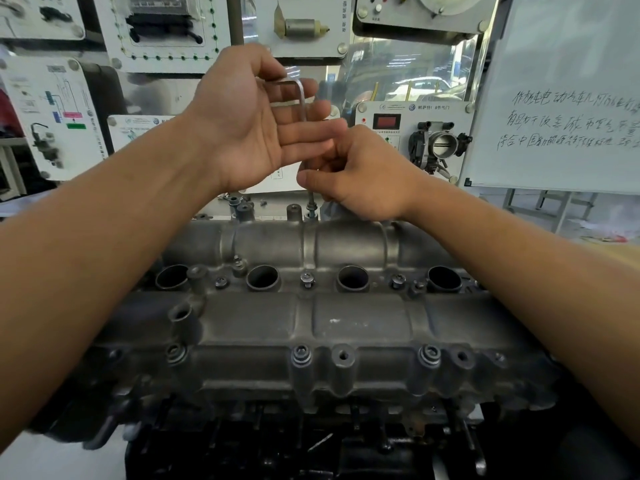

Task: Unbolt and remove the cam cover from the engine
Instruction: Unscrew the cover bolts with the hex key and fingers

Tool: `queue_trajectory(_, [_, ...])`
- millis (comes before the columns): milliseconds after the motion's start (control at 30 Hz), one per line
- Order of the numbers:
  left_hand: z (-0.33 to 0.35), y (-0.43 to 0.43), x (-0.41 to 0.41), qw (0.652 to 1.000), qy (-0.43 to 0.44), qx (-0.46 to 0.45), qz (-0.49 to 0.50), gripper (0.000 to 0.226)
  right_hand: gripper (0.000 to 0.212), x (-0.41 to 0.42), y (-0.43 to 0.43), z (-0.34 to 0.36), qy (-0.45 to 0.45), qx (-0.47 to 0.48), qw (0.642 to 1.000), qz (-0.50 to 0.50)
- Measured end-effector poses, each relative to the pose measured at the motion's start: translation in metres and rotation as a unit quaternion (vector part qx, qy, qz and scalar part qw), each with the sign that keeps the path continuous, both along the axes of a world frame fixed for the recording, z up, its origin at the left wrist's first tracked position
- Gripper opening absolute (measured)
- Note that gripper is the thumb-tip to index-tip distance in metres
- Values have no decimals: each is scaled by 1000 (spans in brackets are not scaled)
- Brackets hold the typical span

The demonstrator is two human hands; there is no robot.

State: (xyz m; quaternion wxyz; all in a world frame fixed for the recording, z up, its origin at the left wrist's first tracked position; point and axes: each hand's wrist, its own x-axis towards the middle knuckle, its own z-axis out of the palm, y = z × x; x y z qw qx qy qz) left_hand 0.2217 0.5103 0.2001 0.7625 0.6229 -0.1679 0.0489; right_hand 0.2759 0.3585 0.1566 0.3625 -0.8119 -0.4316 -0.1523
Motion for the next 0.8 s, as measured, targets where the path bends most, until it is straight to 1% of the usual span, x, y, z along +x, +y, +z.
queue_trajectory(133, [-1, -3, -4, 999, -9, 17, -48, 25, 23, 3, 0, -1, -7, 19, 1000, 5])
queue_trajectory(233, [-5, -9, -3, 999, -22, 26, -29, 17, 21, 4, -1, -1, -6, 26, 1000, 5])
queue_trajectory(367, [-7, -10, -3, 999, -21, 4, -31, 27, 20, 5, -1, 0, 4, 19, 1000, 2])
queue_trajectory(433, [-6, -9, -3, 999, -20, 5, -29, 30, 24, 4, 0, 0, 2, 12, 1000, -1])
queue_trajectory(533, [-5, -10, -1, 999, -26, 23, -5, 26, 31, 3, 0, 0, -14, 7, 1000, -9])
queue_trajectory(567, [-5, -11, -1, 999, -29, 30, 4, 24, 29, 1, 0, 0, -16, 5, 1000, -9])
queue_trajectory(633, [-6, -12, 0, 998, -33, 40, 24, 23, 14, 0, -1, 1, -12, 4, 1000, -4])
queue_trajectory(667, [-6, -12, 0, 998, -35, 46, 36, 24, 12, -1, 0, 1, -10, 5, 1000, -4])
queue_trajectory(767, [-6, -10, -1, 994, -33, 64, 82, 31, 17, -4, -1, 2, -8, -10, 1000, -9])
queue_trajectory(800, [-6, -9, -1, 992, -33, 71, 100, 34, 22, -5, -1, 2, -10, -17, 1000, -11])
